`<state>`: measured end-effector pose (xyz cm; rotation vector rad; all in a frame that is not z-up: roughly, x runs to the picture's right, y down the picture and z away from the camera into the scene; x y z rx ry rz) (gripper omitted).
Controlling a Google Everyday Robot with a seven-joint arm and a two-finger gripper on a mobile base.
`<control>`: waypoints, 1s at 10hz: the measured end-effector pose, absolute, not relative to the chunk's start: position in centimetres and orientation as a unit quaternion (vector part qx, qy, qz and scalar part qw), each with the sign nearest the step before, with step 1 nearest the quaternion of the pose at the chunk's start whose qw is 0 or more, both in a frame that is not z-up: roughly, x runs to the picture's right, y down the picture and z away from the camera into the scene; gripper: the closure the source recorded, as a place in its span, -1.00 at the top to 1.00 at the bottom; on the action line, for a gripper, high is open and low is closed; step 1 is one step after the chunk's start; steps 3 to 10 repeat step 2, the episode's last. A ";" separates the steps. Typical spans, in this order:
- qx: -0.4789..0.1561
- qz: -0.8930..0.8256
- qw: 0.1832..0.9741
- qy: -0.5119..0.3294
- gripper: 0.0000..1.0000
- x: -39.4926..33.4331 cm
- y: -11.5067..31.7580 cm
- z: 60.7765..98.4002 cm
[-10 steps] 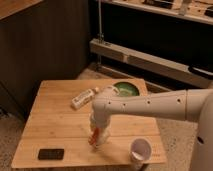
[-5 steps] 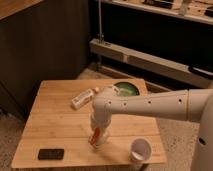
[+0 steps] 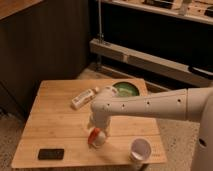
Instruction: Place the pepper on the white sponge
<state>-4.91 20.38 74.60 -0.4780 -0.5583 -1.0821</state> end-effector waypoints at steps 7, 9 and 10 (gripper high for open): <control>-0.210 -0.509 0.791 -0.267 0.57 -5.1 20.3 74.3; -0.210 -0.509 0.791 -0.267 0.57 -5.1 20.3 74.3; -0.210 -0.509 0.791 -0.267 0.57 -5.1 20.3 74.3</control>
